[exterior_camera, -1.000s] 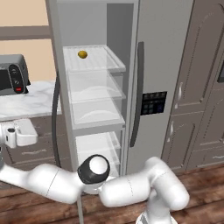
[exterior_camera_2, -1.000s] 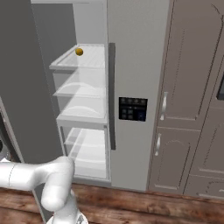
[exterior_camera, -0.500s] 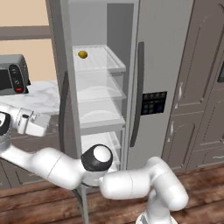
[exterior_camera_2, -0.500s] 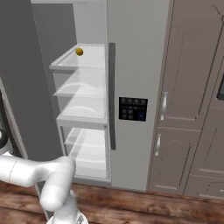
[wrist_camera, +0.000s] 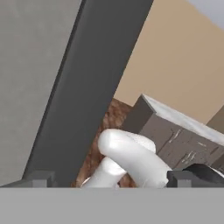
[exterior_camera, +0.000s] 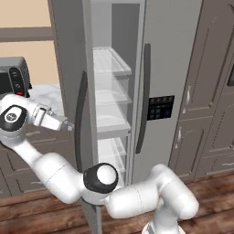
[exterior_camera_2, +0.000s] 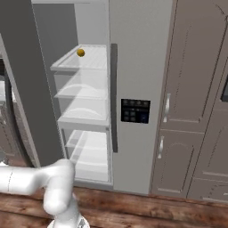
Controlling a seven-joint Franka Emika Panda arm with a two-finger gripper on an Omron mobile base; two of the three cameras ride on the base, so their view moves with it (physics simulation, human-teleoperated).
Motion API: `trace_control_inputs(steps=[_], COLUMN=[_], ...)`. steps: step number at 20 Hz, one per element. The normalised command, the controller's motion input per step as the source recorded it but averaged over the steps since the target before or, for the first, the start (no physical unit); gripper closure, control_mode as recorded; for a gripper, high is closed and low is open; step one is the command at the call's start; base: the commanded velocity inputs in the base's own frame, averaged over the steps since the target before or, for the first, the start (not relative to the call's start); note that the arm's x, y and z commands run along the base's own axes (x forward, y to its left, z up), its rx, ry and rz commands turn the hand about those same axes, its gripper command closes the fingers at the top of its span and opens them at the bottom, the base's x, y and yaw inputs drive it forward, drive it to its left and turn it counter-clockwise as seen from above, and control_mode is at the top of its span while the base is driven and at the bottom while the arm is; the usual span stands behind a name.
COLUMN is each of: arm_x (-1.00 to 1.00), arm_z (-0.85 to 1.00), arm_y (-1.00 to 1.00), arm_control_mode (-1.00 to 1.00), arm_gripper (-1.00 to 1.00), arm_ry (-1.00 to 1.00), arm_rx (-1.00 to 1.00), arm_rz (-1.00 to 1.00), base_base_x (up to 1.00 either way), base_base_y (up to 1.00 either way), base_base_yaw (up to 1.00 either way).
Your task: There's a chicken drumstick in the fridge that needs to be moved to the freezer for freezing. Pick up the chicken drumstick from the fridge, place it on any shelf in the freezer, and close the fridge and freezer doors when done.
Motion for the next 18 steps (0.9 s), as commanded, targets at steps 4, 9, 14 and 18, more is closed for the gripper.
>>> trace_control_inputs(steps=[4,9,14,18], arm_x=[0.0,0.2,0.45,0.42], arm_z=[0.0,-0.01,0.02,0.16], arm_y=[-0.68,-0.89,-0.62,-0.08], arm_control_mode=[-1.0,-1.0,-1.0,-1.0], arm_gripper=[-1.0,-1.0,-1.0,-1.0], arm_ry=[-0.09,-0.07,0.01,0.08], arm_rx=[0.08,0.18,0.11,0.03], arm_rz=[0.35,0.41,0.38,0.32], base_base_x=[0.0,0.0,0.0,0.0], base_base_y=[0.0,0.0,0.0,0.0], base_base_yaw=[0.0,0.0,0.0,0.0])
